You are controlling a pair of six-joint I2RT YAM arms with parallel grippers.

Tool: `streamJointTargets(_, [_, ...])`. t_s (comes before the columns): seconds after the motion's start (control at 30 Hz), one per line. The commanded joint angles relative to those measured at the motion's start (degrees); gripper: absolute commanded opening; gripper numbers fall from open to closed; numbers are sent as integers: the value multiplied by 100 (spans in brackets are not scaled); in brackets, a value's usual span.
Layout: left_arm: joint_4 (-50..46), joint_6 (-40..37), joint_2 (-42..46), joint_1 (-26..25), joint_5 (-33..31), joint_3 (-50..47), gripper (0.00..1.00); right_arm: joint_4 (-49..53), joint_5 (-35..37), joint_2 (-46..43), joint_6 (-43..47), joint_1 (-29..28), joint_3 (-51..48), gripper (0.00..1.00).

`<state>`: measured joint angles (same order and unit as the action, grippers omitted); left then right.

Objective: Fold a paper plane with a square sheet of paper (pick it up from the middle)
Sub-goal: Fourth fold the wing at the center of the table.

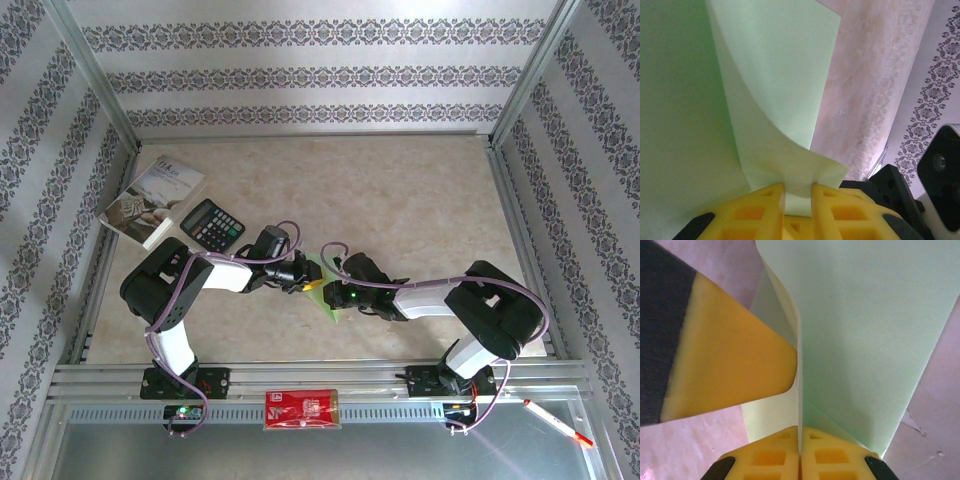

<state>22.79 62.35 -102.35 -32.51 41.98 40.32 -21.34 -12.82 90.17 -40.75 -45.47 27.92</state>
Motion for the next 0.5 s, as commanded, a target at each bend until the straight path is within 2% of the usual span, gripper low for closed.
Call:
streamJointTargets(0.0, [303,-37,-19,25,153,118,20,187,1,54,-14,74,-170,8])
streamJointTargets(0.47, [495,22,-421,25,160,298,20,164,-79,72,15,121,-188,8])
